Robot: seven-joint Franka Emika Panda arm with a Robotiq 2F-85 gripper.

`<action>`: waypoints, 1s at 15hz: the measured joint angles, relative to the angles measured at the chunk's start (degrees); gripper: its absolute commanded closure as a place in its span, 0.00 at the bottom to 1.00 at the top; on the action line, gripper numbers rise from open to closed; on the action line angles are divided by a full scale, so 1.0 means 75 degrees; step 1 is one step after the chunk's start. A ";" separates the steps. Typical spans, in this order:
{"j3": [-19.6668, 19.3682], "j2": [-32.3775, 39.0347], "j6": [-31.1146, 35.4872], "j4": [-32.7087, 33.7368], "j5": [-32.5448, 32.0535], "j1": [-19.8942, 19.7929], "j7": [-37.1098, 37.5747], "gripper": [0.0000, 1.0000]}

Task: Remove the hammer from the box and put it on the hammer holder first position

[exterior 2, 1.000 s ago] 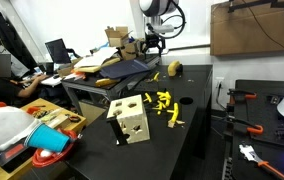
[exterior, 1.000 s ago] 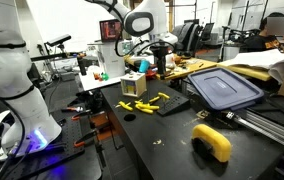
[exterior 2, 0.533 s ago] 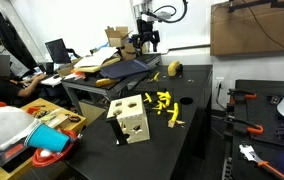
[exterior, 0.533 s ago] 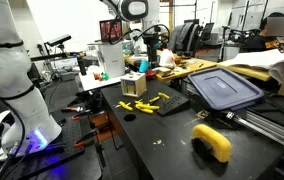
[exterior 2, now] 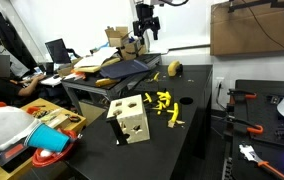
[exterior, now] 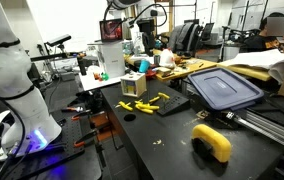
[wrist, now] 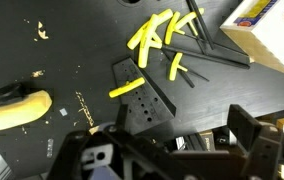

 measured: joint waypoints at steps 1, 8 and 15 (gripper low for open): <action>0.0004 -0.0086 -0.0032 0.0001 -0.0051 0.0000 -0.0001 0.00; 0.0011 -0.0477 -0.0278 0.0006 -0.0142 -0.0002 -0.0500 0.00; 0.0011 -0.0561 -0.0345 -0.0002 -0.0143 -0.0004 -0.0590 0.00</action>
